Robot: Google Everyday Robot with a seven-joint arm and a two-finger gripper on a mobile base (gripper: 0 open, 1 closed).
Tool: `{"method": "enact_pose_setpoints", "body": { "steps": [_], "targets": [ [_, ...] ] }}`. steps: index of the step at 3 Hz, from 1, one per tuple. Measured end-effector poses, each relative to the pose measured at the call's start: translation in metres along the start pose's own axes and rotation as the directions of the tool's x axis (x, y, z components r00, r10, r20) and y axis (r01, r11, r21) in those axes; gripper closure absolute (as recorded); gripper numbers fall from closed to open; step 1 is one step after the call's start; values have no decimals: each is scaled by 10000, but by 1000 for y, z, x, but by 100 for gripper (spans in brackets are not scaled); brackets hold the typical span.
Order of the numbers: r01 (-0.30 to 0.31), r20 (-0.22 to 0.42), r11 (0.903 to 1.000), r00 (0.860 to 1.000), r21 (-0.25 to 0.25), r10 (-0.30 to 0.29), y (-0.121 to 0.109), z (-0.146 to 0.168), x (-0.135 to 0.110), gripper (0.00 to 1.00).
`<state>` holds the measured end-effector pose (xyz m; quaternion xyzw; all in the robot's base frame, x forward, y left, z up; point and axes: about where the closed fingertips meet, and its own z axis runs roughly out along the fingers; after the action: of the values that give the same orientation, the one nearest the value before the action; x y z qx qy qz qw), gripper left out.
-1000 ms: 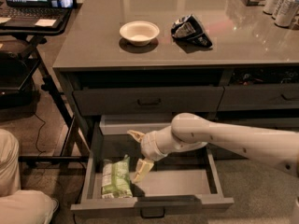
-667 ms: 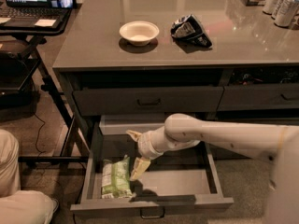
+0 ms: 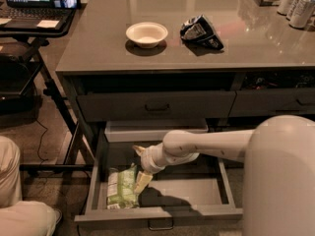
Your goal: Pick green jalapeno chip bag from middle drawer and place on counter
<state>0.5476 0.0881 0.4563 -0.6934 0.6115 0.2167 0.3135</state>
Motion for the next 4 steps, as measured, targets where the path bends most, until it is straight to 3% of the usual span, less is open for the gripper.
{"method": "enact_pose_setpoints", "body": {
  "steps": [2,4],
  "targets": [
    [-813,-180,9959,9966,-396,807,8,43,9,0],
    [-861,8,9917,9962,-955,866,25,55,1,0]
  ]
}}
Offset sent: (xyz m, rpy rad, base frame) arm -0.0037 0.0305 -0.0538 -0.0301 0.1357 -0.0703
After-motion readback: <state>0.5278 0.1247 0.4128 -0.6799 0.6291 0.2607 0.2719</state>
